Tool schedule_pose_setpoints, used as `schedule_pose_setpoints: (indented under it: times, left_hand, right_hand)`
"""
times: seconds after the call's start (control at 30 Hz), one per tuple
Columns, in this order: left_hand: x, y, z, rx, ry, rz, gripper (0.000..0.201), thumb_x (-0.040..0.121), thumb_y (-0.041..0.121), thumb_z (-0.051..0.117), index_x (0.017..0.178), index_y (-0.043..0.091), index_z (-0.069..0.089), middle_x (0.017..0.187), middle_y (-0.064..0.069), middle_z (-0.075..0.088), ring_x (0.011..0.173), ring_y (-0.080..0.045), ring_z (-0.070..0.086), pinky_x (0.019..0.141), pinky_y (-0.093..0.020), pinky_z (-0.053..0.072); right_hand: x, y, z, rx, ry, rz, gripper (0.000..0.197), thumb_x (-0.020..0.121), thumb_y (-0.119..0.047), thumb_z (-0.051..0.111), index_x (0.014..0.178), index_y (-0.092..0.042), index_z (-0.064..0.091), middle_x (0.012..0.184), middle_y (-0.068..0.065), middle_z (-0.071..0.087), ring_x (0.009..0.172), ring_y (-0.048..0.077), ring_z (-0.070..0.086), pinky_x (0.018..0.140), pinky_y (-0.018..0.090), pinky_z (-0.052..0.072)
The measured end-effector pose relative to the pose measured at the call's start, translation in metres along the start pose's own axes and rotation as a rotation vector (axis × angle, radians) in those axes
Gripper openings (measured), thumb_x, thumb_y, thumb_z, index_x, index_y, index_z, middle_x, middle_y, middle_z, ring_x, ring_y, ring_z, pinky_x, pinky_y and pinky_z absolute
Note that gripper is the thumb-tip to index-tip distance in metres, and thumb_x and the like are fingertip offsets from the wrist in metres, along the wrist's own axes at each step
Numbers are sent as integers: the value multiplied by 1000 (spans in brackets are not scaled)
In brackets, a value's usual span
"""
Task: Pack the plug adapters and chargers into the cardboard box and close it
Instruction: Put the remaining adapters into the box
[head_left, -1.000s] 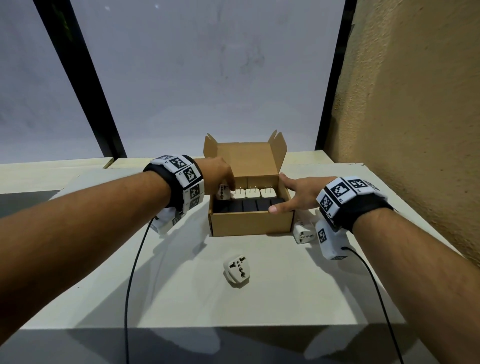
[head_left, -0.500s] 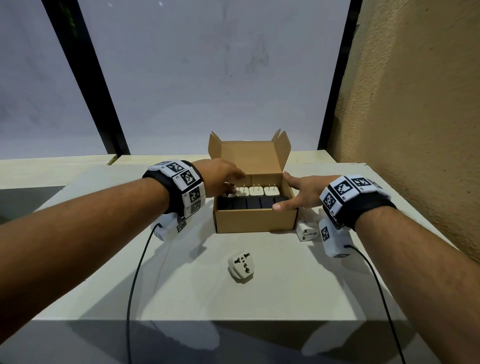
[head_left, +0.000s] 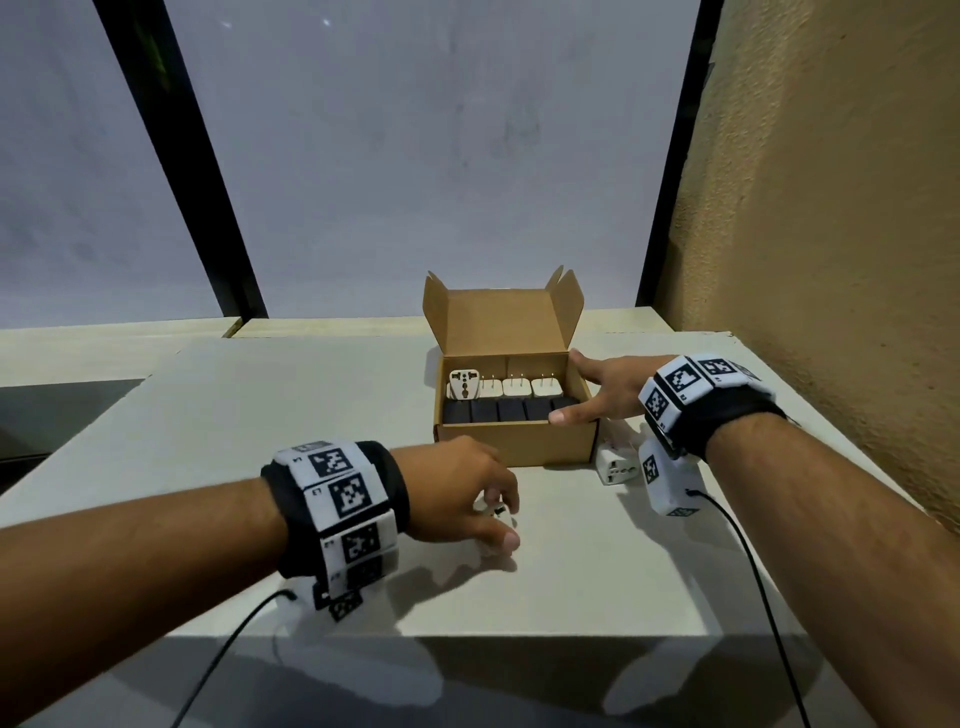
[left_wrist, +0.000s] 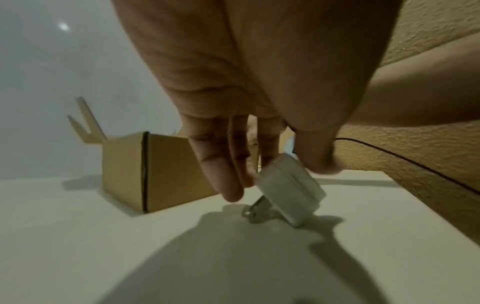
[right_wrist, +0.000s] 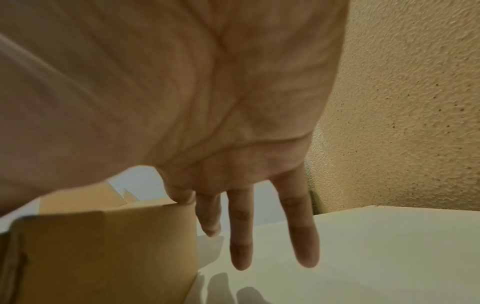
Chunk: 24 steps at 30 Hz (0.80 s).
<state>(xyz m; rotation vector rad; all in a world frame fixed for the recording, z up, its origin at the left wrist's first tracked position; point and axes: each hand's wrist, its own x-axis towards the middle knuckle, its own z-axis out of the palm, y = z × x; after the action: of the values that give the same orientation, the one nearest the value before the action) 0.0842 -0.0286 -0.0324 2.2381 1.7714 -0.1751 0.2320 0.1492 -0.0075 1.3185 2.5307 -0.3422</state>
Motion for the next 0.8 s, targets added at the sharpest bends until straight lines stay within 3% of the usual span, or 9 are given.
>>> schedule_pose_setpoints:
  times: [0.13,0.27,0.33,0.43,0.5,0.6,0.7,0.73,0.8]
  left_hand:
    - [4,3,-13,-116,34,0,45,77,49,72,114,26,65,106,9,66,82,-3,57,75,-19,49]
    - [14,-7,-58,-158,350,-59,39,68,43,80,102,27,69,91,11,66,83,-7,60,75,-24,50]
    - [25,-21,-77,-212,479,-109,40,68,38,82,103,25,68,94,10,69,86,-7,63,78,-23,52]
    - [46,-39,-91,-202,559,-195,46,70,36,82,111,19,68,102,5,70,87,-5,60,81,-18,46]
    - [62,-48,-90,-195,561,-240,48,73,30,81,116,15,67,104,2,71,88,-7,62,80,-17,45]
    - [80,-57,-80,-178,475,-304,38,81,17,75,117,10,67,102,-1,70,89,-14,68,65,-11,46]
    - [90,-62,-75,-100,396,-357,34,84,16,71,117,11,68,110,-2,70,96,-16,68,55,-11,44]
    - [91,-63,-75,-82,380,-372,33,85,15,70,118,12,68,113,-2,70,99,-17,67,54,-12,45]
    - [93,-67,-73,-35,355,-376,31,86,16,69,117,14,69,114,-3,70,101,-17,67,71,-21,54]
  right_hand:
    - [-1,-1,-3,-35,2,-5,109,74,-77,49,153,-27,-5,153,9,36,138,31,36,110,44,30]
    - [0,0,-3,-54,16,-12,108,74,-78,48,154,-25,-3,153,9,36,139,30,34,112,44,28]
    - [0,0,-3,-51,10,-11,108,74,-78,48,154,-26,-3,154,9,34,140,31,32,112,45,27]
    - [0,0,-3,-32,7,-18,107,75,-76,50,154,-26,-2,155,8,31,141,31,32,112,44,27]
    - [-1,0,-3,-30,9,-22,107,76,-75,50,154,-25,-2,156,8,30,141,30,31,112,44,26]
    - [-1,1,-3,-36,16,-30,108,74,-77,51,154,-25,0,155,8,32,141,30,32,111,44,27]
    - [0,2,-2,-34,26,-39,109,73,-78,51,154,-25,1,153,7,35,139,30,34,110,44,28]
    - [0,3,-2,-34,27,-42,109,73,-78,50,154,-25,1,153,7,36,139,30,35,110,44,28]
    - [0,3,-2,-32,24,-45,109,73,-78,50,154,-25,0,154,8,34,140,30,33,111,44,28]
